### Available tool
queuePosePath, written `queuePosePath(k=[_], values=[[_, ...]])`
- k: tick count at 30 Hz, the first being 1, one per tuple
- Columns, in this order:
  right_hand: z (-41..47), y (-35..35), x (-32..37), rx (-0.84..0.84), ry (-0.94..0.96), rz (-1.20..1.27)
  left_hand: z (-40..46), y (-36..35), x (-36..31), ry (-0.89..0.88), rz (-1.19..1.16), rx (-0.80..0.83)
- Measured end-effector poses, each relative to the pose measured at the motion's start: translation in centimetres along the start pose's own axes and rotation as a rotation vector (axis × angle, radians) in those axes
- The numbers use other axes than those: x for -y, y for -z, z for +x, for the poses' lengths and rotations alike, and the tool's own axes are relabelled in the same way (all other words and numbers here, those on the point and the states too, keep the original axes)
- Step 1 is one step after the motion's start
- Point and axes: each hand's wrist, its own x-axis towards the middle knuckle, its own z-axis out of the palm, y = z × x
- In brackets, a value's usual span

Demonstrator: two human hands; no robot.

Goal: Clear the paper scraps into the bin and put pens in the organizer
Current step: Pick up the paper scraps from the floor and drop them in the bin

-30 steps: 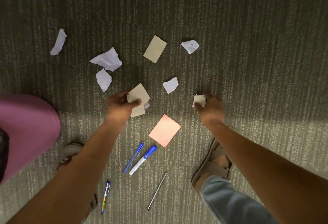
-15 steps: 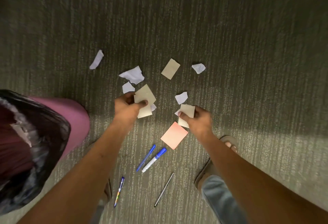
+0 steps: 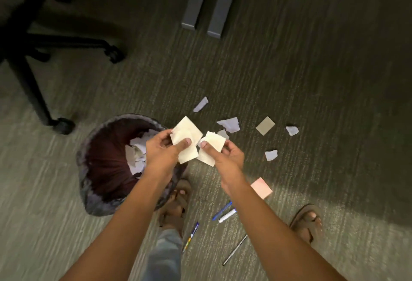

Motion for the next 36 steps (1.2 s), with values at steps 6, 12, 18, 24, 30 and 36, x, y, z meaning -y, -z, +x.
queuePosePath(k=[6,12,18,24,30,36], values=[[-2.9,-8.2,-3.6,0.102,0.023,-0.168,0.2,10.7,-3.0,0.04,-0.166,-0.233],[-3.6,-11.9,-7.5,0.066,0.066,-0.443,1.3,16.4,-2.0,0.063,-0.087,-0.292],[-3.5,-12.7,-9.3,-0.003,0.154,-0.69,2.2,17.5,-0.9,0.067,-0.01,-0.341],[-4.4,-11.5,-8.3,0.011,0.266,-0.976,2.0,16.4,-0.3,-0.018,0.122,-0.519],[-3.6,-6.9,-4.4,-0.07,0.438,-0.954,0.4,11.0,-1.0,-0.223,0.198,-0.475],[-1.0,2.8,-1.1,-0.311,0.454,-0.834,-1.3,-0.5,-0.4,-0.447,0.296,-0.15]])
